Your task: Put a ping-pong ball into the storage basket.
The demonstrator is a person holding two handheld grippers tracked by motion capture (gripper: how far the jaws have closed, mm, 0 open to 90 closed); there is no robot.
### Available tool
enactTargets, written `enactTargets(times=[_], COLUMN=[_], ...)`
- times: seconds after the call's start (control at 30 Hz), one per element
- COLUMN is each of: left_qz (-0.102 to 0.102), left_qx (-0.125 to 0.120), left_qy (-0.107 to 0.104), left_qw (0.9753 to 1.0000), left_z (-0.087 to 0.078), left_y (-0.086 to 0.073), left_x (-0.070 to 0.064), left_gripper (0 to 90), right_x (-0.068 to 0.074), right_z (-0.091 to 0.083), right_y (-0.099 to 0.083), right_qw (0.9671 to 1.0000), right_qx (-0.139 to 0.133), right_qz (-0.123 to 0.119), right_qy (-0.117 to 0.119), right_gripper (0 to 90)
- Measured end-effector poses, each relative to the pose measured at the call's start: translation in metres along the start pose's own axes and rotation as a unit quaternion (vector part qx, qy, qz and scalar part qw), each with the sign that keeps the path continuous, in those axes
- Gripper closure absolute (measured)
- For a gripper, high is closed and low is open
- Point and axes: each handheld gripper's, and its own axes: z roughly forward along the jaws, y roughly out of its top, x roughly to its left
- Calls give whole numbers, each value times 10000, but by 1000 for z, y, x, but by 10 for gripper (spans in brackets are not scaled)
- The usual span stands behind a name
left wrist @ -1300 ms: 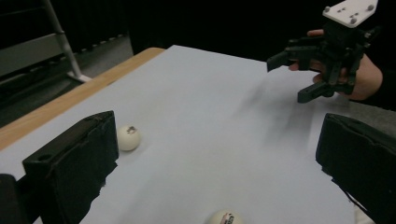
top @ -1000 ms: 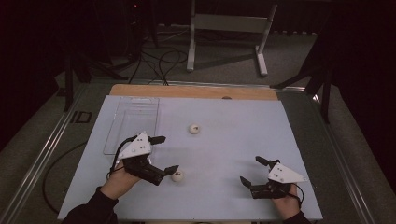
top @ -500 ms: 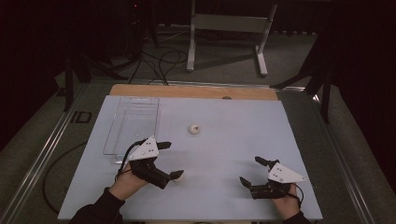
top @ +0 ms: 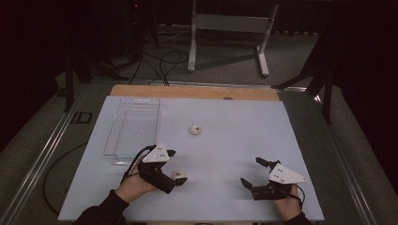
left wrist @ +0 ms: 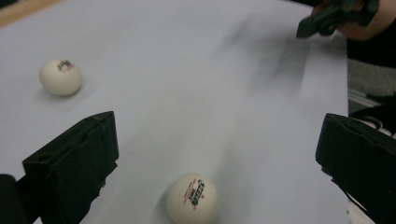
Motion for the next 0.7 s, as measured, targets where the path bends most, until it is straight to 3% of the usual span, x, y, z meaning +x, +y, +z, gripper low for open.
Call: enactTargets(times=[0.2, 0.7], left_qz=[-58, -148], left_qx=[299, 732], left_qy=[-11, 87], left_qw=[9995, 9972], left_z=[7, 18], left_y=[-5, -15], left_x=[2, 7], left_gripper=[3, 4], right_x=[0, 1], right_z=[0, 0], right_y=[0, 0], right_qw=[10000, 10000], right_qx=[5, 39], right_qz=[-18, -21], right_qy=[-9, 4], right_gripper=[85, 85])
